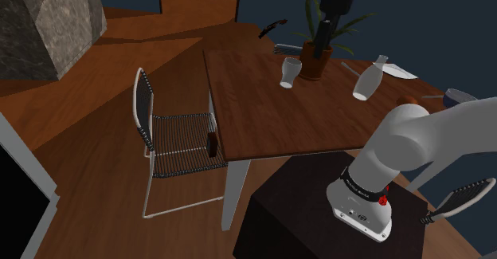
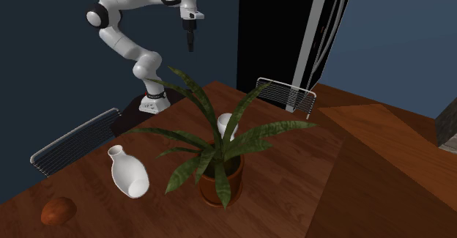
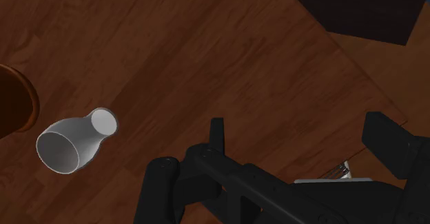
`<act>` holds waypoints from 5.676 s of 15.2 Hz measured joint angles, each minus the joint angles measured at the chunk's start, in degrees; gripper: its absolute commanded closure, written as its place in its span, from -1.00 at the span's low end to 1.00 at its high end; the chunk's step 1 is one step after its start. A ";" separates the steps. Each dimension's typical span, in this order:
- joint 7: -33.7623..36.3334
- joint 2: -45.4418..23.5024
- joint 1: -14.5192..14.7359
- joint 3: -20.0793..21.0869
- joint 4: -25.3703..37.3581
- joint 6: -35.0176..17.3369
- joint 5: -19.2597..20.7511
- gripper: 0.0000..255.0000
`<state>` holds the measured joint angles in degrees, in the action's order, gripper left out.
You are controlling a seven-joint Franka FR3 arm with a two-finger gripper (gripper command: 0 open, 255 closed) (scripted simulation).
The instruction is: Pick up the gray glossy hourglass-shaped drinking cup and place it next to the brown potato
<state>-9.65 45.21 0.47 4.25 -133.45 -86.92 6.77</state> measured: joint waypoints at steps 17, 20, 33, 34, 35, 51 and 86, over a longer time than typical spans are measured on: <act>-14.81 -20.67 -4.70 -14.38 4.30 -18.08 8.10 -1.00; -18.09 -25.39 -5.52 -17.02 6.68 -20.90 8.47 -1.00; -32.97 -52.43 -9.59 -24.62 26.46 -29.12 1.99 -1.00; -34.15 -54.52 -10.20 -24.86 28.17 -29.49 1.20 -1.00; -35.40 -56.75 -10.91 -25.08 30.14 -29.74 0.33 -1.00; -42.17 -74.11 -16.84 -24.56 43.95 -33.00 -5.72 -1.00; -43.40 -71.10 -16.97 -25.16 54.10 -20.10 -5.16 1.00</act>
<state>-53.05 -25.89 -16.51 -20.91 -79.36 -107.02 1.61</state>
